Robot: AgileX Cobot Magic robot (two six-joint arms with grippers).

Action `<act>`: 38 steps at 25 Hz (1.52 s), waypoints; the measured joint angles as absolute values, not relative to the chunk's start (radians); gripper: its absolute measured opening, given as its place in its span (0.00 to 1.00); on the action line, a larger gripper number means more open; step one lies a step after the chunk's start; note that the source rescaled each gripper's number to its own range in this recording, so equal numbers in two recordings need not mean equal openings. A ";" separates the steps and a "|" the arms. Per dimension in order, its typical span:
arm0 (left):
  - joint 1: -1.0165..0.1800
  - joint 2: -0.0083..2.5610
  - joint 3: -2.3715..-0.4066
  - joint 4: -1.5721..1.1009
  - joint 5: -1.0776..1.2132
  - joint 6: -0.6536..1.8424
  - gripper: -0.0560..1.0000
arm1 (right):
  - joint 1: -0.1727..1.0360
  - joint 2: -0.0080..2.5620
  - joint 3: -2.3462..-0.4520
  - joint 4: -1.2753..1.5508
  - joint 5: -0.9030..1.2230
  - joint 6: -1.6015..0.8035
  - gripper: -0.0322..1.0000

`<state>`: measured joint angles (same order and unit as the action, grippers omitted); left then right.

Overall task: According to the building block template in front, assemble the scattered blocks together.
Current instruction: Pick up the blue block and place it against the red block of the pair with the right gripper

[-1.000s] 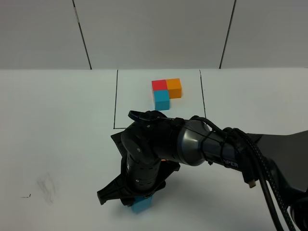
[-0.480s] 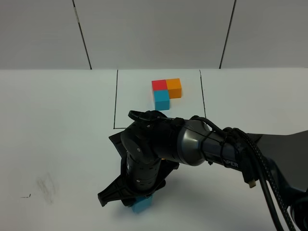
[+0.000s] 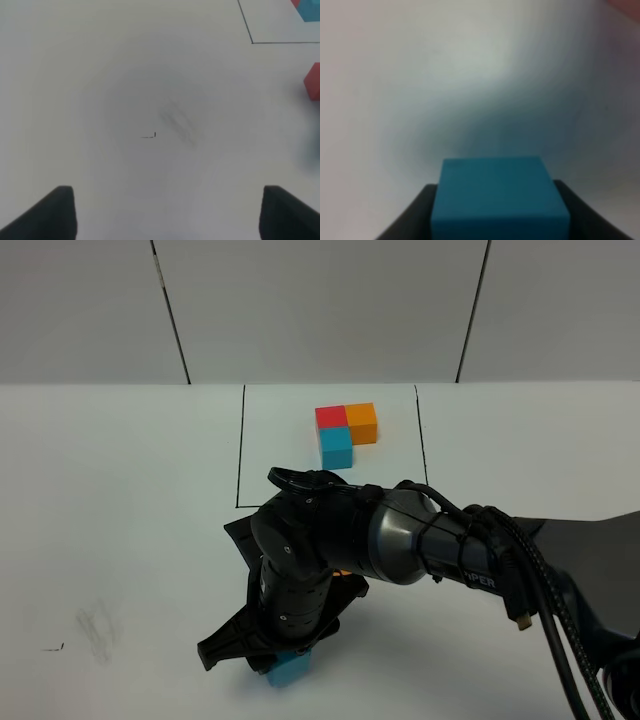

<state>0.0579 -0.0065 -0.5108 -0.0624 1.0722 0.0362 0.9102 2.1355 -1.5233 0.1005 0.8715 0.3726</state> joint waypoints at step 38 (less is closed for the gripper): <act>0.058 -0.007 -0.511 -0.062 1.072 0.036 0.80 | 0.839 2.147 -1.532 -0.021 0.821 0.856 0.03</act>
